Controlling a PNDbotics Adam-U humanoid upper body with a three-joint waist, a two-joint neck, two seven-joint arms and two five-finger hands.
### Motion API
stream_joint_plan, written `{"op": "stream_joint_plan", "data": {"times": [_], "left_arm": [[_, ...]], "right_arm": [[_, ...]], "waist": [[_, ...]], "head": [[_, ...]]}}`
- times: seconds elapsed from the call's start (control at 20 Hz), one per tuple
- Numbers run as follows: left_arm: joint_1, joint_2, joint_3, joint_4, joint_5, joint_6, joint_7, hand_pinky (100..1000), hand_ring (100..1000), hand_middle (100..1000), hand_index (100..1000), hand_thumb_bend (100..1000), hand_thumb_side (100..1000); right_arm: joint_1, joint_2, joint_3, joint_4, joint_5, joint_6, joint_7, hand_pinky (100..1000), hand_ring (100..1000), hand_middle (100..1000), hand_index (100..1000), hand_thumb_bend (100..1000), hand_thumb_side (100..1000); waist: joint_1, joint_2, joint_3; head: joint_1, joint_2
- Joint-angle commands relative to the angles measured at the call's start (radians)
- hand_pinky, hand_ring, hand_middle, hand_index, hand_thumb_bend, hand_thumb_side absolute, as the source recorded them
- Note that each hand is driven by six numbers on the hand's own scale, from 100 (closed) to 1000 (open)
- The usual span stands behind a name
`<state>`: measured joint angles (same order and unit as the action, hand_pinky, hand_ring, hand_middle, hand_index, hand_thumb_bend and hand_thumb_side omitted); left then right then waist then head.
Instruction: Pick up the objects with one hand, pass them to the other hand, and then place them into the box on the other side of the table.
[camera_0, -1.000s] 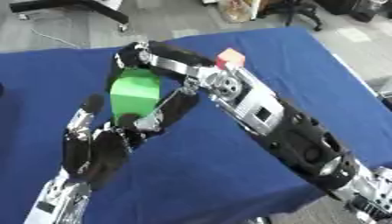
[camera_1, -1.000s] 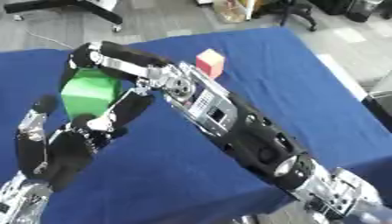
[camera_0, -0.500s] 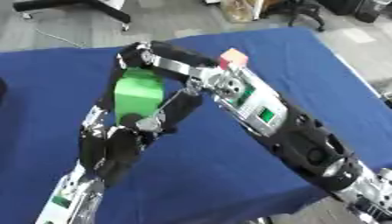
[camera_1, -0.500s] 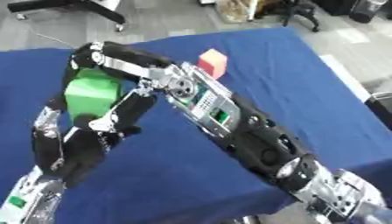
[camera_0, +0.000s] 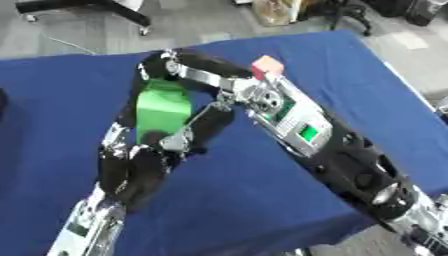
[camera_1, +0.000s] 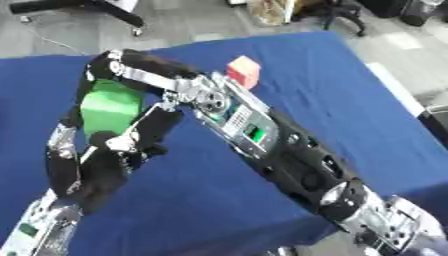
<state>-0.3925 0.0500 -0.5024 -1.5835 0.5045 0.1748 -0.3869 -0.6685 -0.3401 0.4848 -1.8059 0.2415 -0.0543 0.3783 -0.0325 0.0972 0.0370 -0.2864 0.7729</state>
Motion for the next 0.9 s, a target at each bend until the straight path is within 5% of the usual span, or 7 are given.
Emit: {"op": "stream_joint_plan", "data": {"times": [0.05,0.5,0.9], "left_arm": [[-0.027,-0.035,-0.025,-0.001,0.017,0.003,-0.005,953,682,652,828,405,1000],[-0.024,-0.035,-0.020,-0.002,0.105,-0.004,-0.019,884,561,514,749,245,891],[-0.021,-0.037,-0.016,0.014,0.131,-0.010,0.044,818,446,373,598,104,798]], "right_arm": [[-0.014,0.024,0.031,-0.018,-0.011,-0.015,0.009,497,707,613,613,198,100],[-0.004,0.030,0.040,0.037,-0.053,-0.049,0.020,520,731,626,616,116,100],[0.002,0.033,0.041,0.050,-0.115,-0.075,0.012,581,751,643,623,152,100]], "waist": [[0.002,-0.010,-0.002],[0.003,-0.009,-0.005],[0.003,-0.009,-0.007]], "head": [[-0.002,-0.003],[-0.020,-0.003],[-0.013,-0.003]]}}
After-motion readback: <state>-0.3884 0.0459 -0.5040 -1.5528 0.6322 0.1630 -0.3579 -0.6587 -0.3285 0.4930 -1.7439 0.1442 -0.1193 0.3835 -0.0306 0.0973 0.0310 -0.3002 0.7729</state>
